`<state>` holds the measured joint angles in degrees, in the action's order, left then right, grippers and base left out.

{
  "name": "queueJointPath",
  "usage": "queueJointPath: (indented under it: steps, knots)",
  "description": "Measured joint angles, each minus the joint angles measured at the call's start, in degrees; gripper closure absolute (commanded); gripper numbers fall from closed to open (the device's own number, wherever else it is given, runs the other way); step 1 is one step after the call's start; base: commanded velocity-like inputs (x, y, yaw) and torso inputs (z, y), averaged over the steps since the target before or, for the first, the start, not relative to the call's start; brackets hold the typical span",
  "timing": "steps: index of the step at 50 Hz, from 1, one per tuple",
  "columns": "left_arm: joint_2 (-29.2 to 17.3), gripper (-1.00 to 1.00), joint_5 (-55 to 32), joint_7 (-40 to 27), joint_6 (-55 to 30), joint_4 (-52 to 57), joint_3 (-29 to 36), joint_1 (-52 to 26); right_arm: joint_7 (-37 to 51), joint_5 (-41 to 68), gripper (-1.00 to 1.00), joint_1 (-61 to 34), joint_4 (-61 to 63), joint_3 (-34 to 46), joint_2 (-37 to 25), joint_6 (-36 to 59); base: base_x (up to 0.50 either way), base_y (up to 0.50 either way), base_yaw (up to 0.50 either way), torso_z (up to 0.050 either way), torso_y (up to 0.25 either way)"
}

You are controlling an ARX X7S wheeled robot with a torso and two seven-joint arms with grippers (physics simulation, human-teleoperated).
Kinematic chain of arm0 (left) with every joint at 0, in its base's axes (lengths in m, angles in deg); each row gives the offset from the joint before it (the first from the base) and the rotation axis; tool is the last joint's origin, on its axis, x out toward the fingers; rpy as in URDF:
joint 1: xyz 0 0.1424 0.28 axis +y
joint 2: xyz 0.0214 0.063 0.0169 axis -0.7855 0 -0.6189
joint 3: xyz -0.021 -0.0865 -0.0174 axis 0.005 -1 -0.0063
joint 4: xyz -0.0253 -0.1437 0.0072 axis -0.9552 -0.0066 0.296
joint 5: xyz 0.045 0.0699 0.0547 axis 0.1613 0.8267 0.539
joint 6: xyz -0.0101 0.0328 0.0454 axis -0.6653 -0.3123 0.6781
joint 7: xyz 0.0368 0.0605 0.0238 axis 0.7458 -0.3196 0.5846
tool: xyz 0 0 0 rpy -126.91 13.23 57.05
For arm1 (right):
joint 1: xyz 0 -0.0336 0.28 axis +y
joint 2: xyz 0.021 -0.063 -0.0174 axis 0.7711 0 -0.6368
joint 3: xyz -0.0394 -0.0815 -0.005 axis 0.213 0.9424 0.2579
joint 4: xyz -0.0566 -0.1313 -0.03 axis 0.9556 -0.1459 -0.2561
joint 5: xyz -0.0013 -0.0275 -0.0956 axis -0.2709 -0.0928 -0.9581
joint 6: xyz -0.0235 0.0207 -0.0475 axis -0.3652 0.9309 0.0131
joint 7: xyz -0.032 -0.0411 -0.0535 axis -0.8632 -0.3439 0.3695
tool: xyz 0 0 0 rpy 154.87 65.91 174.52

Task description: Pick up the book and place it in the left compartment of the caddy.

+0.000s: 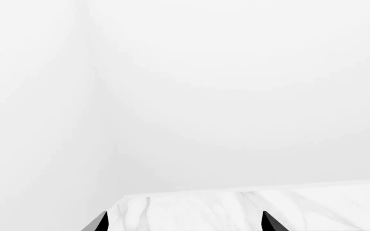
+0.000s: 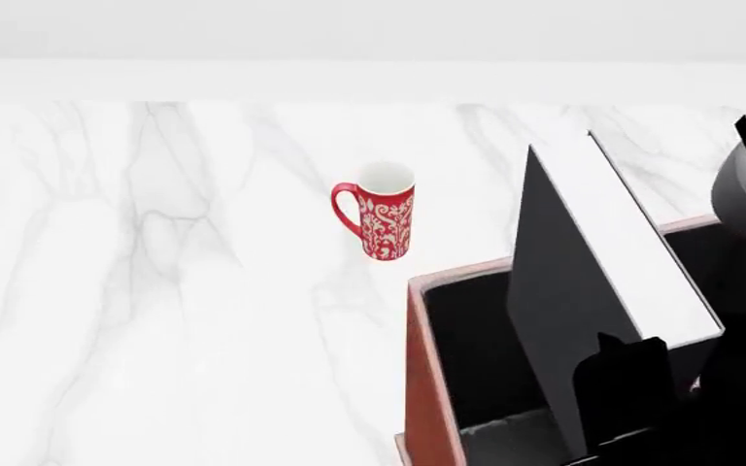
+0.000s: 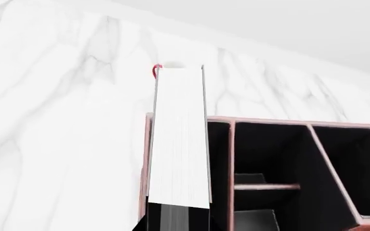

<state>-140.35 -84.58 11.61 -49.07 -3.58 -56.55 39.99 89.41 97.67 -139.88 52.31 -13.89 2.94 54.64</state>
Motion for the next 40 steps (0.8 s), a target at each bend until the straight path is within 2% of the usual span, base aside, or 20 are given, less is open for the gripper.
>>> queueJointPath:
  steps: [20, 40]
  knots:
    - [-0.28, -1.00, -0.11, -0.27, 0.22, 0.03, 0.21, 0.14, -1.76, -1.94, 1.00, 3.32, 0.83, 1.99, 0.24, -0.53, 0.00, 0.00, 0.00, 0.001, 0.001]
    - [-0.51, -1.00, -0.12, -0.46, 0.57, 0.04, 0.28, 0.38, -7.77, -9.41, 1.00, 9.70, 0.20, 1.89, 0.38, -2.87, 0.00, 0.00, 0.00, 0.001, 0.001]
